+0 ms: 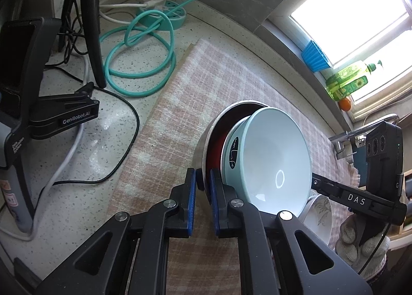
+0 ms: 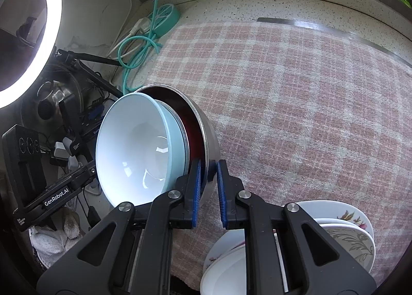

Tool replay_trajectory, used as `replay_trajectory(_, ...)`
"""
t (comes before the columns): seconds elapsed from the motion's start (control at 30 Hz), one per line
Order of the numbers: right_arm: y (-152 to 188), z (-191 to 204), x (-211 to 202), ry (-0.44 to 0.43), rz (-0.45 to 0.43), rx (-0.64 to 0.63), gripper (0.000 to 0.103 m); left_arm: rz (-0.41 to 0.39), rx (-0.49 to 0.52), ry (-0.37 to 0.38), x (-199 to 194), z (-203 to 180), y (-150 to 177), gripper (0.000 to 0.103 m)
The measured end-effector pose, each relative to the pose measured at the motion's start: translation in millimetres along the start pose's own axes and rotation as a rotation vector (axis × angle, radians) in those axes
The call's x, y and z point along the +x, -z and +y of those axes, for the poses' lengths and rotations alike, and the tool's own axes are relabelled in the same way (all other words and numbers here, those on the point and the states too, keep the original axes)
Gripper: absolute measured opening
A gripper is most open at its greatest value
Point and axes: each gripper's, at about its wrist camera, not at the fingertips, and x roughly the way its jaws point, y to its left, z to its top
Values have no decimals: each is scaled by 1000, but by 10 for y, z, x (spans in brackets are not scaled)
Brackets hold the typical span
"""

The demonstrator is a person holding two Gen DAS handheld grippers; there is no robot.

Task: Organize plates and bowls
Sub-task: 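Carry the nested bowls over the plate stack and lower them onto it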

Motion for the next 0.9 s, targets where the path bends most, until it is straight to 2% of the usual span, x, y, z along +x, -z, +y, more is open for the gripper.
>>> replay_trajectory(0.4,77,14,-169,-6,-10,-2,13,-26,1,5,-144,-91,32,9)
replay_trajectory(0.9,330,-204,-946,-12,-81,22,13,-69,66,97,-434,-603,145,10)
